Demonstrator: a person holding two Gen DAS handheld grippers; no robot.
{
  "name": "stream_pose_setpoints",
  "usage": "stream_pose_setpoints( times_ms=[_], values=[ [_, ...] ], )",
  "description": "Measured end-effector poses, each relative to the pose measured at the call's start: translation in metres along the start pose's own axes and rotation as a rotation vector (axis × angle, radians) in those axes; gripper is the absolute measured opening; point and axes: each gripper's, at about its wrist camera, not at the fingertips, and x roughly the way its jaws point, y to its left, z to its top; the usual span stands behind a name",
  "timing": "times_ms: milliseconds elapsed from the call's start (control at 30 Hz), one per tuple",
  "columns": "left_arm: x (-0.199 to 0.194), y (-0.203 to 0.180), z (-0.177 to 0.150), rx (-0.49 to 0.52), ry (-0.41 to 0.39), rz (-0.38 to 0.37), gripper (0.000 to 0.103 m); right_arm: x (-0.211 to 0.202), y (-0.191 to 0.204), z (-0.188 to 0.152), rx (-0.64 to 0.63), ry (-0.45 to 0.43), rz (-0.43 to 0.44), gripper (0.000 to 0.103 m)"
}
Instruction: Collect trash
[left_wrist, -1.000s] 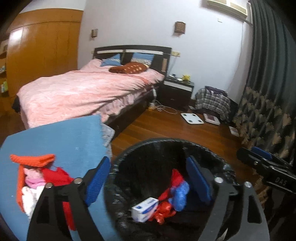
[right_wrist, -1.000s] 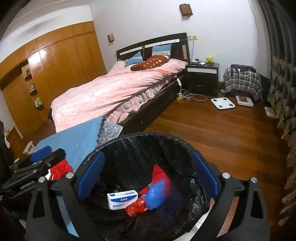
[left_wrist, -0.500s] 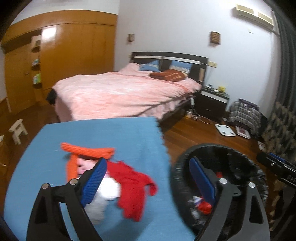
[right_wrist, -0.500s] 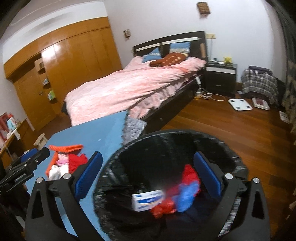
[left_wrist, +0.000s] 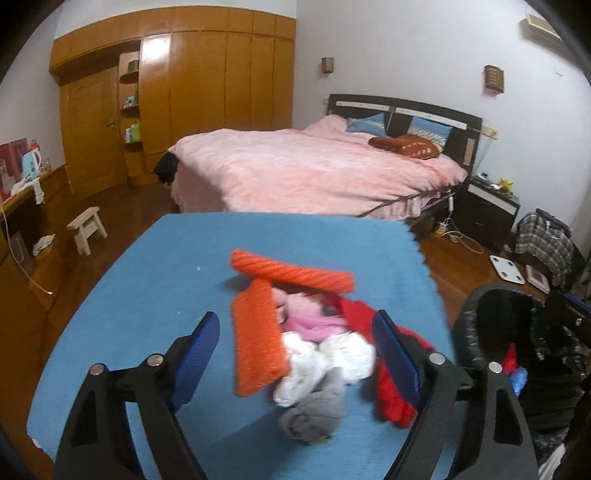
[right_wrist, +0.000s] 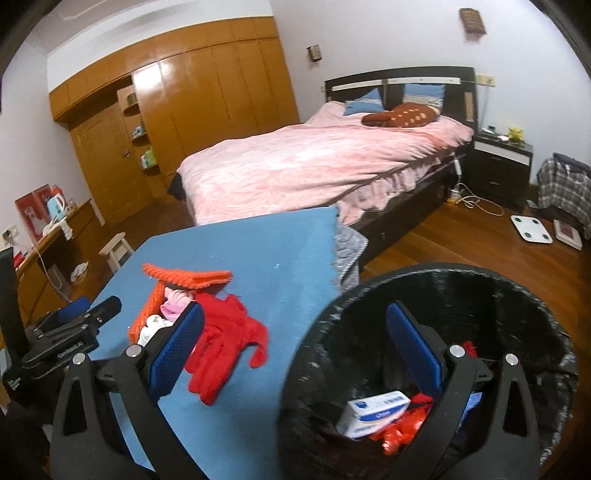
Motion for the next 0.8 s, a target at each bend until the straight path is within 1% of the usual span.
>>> stream_pose_setpoints(
  times_ms=[367,467,667,800],
  values=[
    [0.044,0.023,-0.016,-0.015,0.088,0.036,0.074,0.050,0.033,-0.005,-0.058,0.055,0.033,0.096],
    [0.058,0.028,-0.019,-0.029,0.114,0.037,0.070,0.063,0.039,-0.006,-0.070,0.071,0.038,0.096],
    [0.075,0.033,-0.019,-0.049,0.127,0.017,0.067,0.088,0.049,-0.006,-0.093,0.097,0.050,0.096],
    [0.080,0.038,-0.016,-0.057,0.133,-0.011,0.059,0.100,0.057,-0.005,-0.107,0.106,0.059,0.096]
  ],
)
